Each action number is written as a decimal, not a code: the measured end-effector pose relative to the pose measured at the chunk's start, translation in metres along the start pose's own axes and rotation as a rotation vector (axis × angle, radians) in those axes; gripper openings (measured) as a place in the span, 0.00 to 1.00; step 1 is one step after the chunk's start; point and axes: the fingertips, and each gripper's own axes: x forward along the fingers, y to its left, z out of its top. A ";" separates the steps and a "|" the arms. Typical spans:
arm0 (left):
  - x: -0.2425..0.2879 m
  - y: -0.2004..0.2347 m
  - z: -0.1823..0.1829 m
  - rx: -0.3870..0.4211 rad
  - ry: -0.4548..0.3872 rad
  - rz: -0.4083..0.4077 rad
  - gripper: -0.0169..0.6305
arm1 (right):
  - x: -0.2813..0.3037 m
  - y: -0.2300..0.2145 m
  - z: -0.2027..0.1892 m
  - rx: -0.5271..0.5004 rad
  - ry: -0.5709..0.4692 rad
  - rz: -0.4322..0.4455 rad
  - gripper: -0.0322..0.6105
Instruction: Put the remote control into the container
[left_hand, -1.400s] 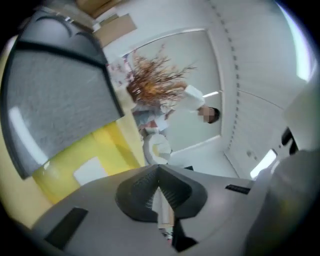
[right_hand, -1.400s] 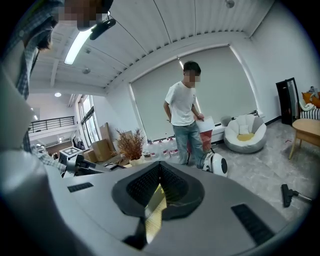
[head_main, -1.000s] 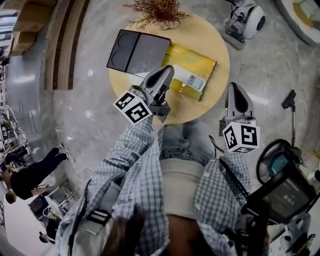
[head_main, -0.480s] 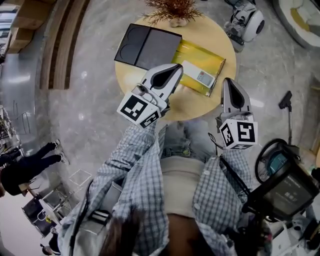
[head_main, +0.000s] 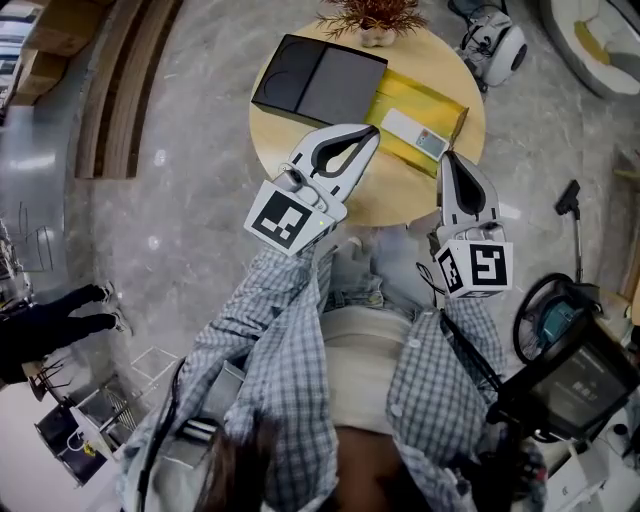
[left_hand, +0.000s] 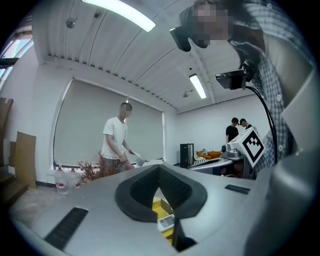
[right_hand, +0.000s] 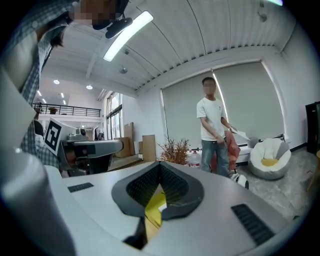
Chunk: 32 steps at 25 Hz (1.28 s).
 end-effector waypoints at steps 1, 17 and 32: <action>-0.006 -0.001 0.003 0.006 -0.006 -0.003 0.04 | -0.003 0.006 0.002 -0.006 -0.004 -0.004 0.06; -0.071 -0.029 0.001 0.025 -0.046 -0.079 0.04 | -0.049 0.068 -0.005 -0.042 -0.031 -0.089 0.06; -0.056 -0.056 0.026 0.083 -0.075 -0.075 0.04 | -0.058 0.067 0.026 -0.152 -0.095 -0.006 0.06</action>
